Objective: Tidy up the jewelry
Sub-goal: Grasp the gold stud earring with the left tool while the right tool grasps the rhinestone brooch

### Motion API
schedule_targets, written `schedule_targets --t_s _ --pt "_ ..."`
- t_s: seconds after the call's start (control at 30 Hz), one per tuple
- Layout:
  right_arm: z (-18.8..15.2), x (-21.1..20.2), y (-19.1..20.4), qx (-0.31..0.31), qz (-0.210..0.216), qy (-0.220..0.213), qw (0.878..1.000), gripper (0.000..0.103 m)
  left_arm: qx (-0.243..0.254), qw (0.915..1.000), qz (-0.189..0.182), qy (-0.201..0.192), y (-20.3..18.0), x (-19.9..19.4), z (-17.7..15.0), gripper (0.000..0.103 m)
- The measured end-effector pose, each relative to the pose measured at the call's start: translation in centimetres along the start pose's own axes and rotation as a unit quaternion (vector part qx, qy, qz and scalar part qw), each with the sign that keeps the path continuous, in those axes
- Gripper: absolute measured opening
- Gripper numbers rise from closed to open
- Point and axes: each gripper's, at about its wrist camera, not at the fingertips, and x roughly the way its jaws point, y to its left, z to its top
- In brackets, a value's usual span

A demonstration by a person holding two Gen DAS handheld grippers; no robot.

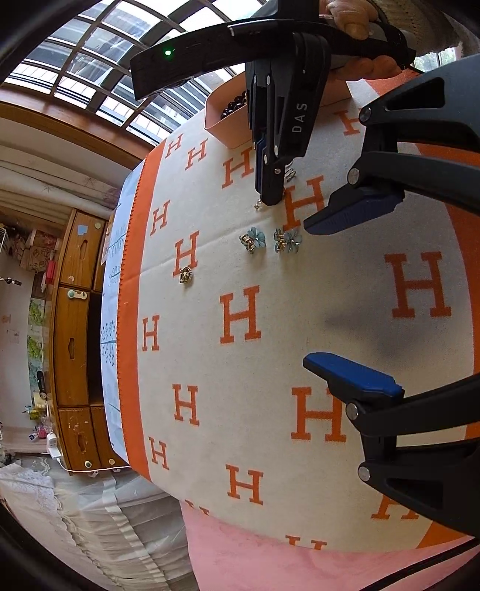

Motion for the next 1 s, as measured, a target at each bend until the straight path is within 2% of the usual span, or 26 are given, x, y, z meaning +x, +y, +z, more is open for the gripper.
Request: schedule_targets --t_s 0.03,0.13,0.23,0.4,0.6,0.7,0.8,0.83,0.9,1.0 --pt "0.1 -0.3 -0.5 0.015 0.014 -0.001 1.0 0.008 0.0 1.0 0.001 0.0 0.1 0.0 0.1 0.065" --pt "0.3 -1.8 -2.5 0.066 0.067 -0.017 0.995 0.007 0.005 1.0 0.003 -0.003 0.3 -0.2 0.4 0.065" --pt "0.0 -3.3 -3.8 0.093 0.09 -0.033 0.991 0.007 0.011 0.9999 0.006 -0.006 0.2 -0.2 1.1 0.065" --pt "-0.4 -5.0 -4.6 0.104 0.091 -0.056 0.989 0.007 0.029 0.9995 0.009 -0.004 -0.3 0.2 3.0 0.065" --pt "-0.4 -6.7 -4.6 0.101 0.09 -0.096 0.986 0.007 0.065 0.9978 0.012 0.009 -1.3 2.3 7.3 0.065" --pt "-0.2 -6.9 -5.3 0.117 0.092 -0.109 0.983 0.007 0.089 0.9955 0.009 0.032 -1.9 4.8 9.5 0.065" --pt "0.2 -7.2 -6.4 0.139 0.094 -0.129 0.977 0.007 0.082 0.9947 0.01 0.062 -2.0 7.8 11.0 0.064" --pt "0.3 -7.4 -6.7 0.144 0.095 -0.135 0.976 0.007 0.076 0.9947 0.012 0.069 -2.1 8.7 11.4 0.062" --pt "0.5 -7.4 -7.1 0.15 0.1 -0.144 0.973 0.007 0.067 0.9948 0.013 0.075 -2.5 10.2 11.9 0.049" --pt "0.4 -7.3 -7.3 0.151 0.103 -0.147 0.972 0.007 0.063 0.9947 0.026 0.077 -3.2 11.9 12.2 0.046"
